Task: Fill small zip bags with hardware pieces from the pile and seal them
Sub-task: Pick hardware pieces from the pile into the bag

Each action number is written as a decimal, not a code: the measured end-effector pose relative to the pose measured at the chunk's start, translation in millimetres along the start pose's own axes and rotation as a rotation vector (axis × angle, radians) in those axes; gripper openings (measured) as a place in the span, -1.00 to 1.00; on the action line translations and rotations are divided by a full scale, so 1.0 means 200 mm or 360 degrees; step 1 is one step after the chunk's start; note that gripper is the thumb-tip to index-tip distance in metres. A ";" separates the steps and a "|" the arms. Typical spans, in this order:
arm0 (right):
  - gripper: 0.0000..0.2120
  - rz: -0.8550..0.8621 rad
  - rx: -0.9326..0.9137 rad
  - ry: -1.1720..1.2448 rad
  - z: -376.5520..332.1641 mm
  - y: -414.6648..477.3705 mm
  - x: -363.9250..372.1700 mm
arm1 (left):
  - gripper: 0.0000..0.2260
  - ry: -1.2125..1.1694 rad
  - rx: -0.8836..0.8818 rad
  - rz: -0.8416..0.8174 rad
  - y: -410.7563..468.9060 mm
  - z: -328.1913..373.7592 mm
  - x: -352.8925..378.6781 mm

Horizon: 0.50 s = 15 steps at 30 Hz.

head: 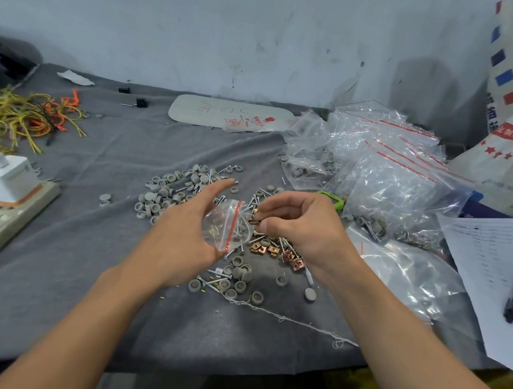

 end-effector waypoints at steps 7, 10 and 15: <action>-0.66 -0.0139 -0.0205 -0.0099 -0.09 0.03 0.12 | -0.15 -0.0082 -0.0029 -0.0041 0.00 0.01 0.00; -0.57 -0.0269 -0.0252 -0.0087 -0.11 0.02 0.19 | -0.14 -0.0158 0.0004 -0.0020 0.00 0.02 -0.01; -0.60 0.0290 -0.0080 -0.0472 -0.07 0.06 0.04 | -0.14 -0.0300 -0.0050 0.0135 0.02 -0.02 -0.07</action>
Point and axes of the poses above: each hand's wrist, its own y-axis towards the middle knuckle, its own x-axis out of the palm, z = x × y, the point moved 3 cm from there along y, towards the middle knuckle, and after that the axes turned 13 degrees about -y, right-handed, at the moved point
